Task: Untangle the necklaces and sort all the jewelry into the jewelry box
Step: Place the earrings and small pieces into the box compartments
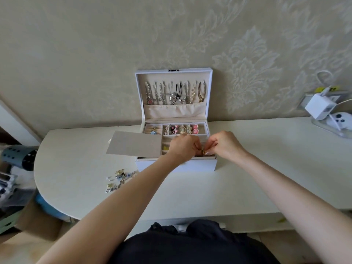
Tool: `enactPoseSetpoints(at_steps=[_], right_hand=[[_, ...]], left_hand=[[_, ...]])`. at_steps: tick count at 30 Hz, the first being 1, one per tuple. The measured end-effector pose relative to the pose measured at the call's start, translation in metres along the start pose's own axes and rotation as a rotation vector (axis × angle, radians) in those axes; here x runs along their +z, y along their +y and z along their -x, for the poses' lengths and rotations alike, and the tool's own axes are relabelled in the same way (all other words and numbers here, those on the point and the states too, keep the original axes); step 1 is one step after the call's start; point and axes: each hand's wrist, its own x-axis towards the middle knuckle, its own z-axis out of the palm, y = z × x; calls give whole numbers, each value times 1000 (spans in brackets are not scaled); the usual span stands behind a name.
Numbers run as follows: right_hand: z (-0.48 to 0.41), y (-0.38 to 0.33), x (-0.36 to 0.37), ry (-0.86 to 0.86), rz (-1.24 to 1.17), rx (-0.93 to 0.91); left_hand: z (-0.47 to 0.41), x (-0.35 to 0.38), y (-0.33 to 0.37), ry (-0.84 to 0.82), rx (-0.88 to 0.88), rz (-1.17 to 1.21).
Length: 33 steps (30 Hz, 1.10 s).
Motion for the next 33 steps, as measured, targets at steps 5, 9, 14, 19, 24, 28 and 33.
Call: enactPoseSetpoints(at_steps=[5, 9, 14, 19, 24, 28, 33], right_hand=[[2, -4, 3, 10, 243, -63], [1, -1, 7, 59, 371, -162], [1, 2, 13, 108, 422, -178], [1, 5, 12, 92, 429, -179], [0, 3, 15, 137, 405, -158], [8, -10, 14, 219, 303, -192], [24, -46, 28, 196, 188, -325]], left_hand=[[-3, 2, -1, 0, 33, -94], [-3, 0, 1, -29, 44, -162], [0, 0, -1, -7, 31, -150], [1, 7, -2, 48, 22, -115], [3, 6, -9, 115, 33, -52], [20, 1, -25, 324, 61, 162], [66, -4, -55, 572, 107, 356]])
